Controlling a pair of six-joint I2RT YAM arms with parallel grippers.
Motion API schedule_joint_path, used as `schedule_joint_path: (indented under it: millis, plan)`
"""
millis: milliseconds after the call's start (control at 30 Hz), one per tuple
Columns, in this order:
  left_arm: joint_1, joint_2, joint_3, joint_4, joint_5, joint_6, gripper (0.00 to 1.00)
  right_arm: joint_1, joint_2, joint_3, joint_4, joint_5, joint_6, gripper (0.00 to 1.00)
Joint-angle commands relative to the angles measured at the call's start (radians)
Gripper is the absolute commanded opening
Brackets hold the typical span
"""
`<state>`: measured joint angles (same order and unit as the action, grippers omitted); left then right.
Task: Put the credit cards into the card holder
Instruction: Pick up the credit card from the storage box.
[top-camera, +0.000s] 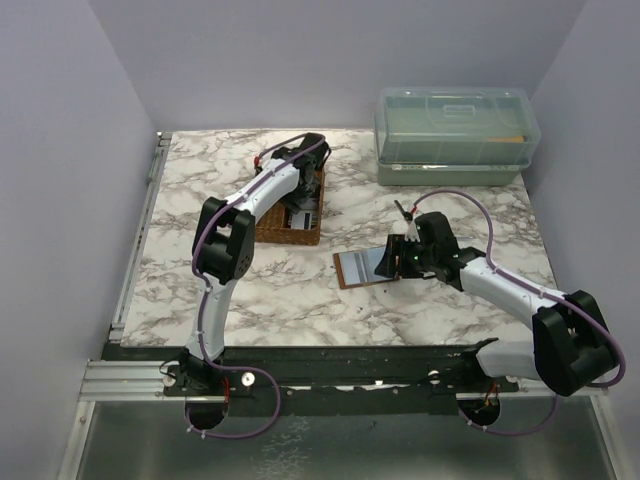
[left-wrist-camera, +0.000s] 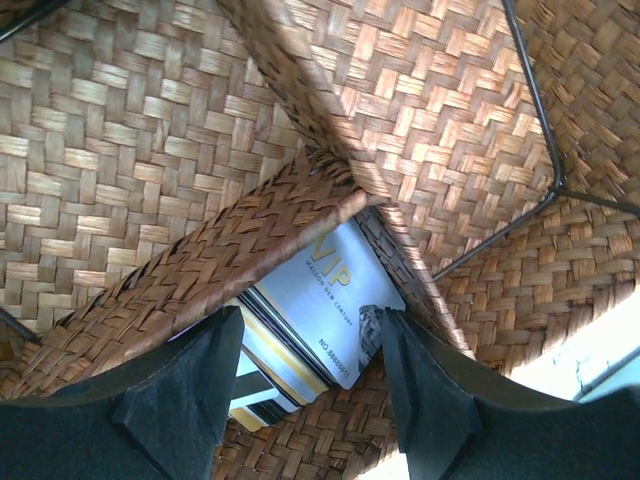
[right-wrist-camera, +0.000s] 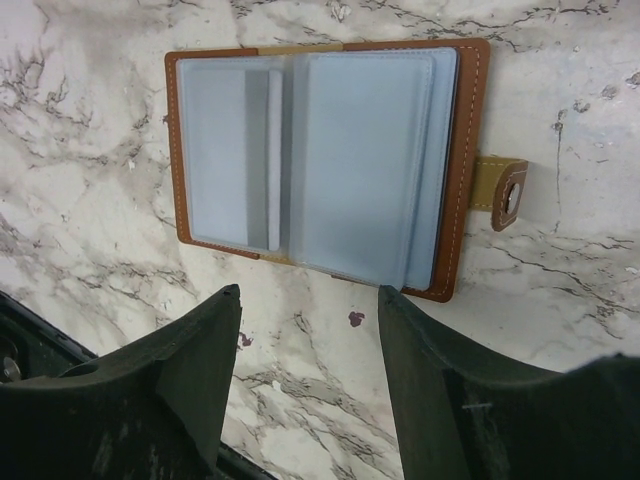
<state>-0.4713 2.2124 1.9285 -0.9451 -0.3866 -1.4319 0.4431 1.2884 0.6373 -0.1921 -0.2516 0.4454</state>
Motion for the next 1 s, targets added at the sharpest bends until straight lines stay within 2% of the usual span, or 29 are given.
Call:
schedule_joint_path:
  millis: [0,233,400,500,567,700,800,900,933,967]
  plan:
    - [0.002,0.014,-0.007,-0.214,-0.029,-0.455,0.64,-0.009,-0.002,-0.010,0.028,-0.043,-0.023,0.61]
    - [0.010,0.094,0.074,-0.245,-0.030,-0.462,0.64,-0.009,-0.005,-0.014,0.029,-0.044,-0.020,0.61]
    - [0.014,0.107,0.043,-0.273,-0.054,-0.466,0.62,-0.010,-0.011,-0.016,0.028,-0.044,-0.019,0.61]
    - [0.014,0.091,-0.002,-0.252,-0.055,-0.445,0.53,-0.011,-0.010,-0.016,0.026,-0.045,-0.019,0.61]
    - [0.014,0.081,-0.021,-0.225,-0.061,-0.399,0.43,-0.011,-0.010,-0.016,0.026,-0.045,-0.019,0.61]
    - [0.021,0.061,-0.047,-0.225,-0.060,-0.350,0.39,-0.011,-0.015,-0.016,0.023,-0.033,-0.016,0.61]
    - [0.021,0.037,-0.075,-0.210,-0.096,-0.299,0.30,-0.011,-0.021,-0.018,0.023,-0.026,-0.014,0.61]
    - [0.023,0.029,-0.085,-0.164,-0.120,-0.156,0.24,-0.011,-0.020,-0.018,0.022,-0.022,-0.012,0.61]
    - [0.023,0.029,-0.088,-0.143,-0.127,-0.096,0.20,-0.012,-0.020,-0.018,0.022,-0.022,-0.013,0.61]
    - [0.023,0.024,-0.096,-0.124,-0.134,-0.041,0.11,-0.011,-0.018,-0.018,0.020,-0.022,-0.013,0.61]
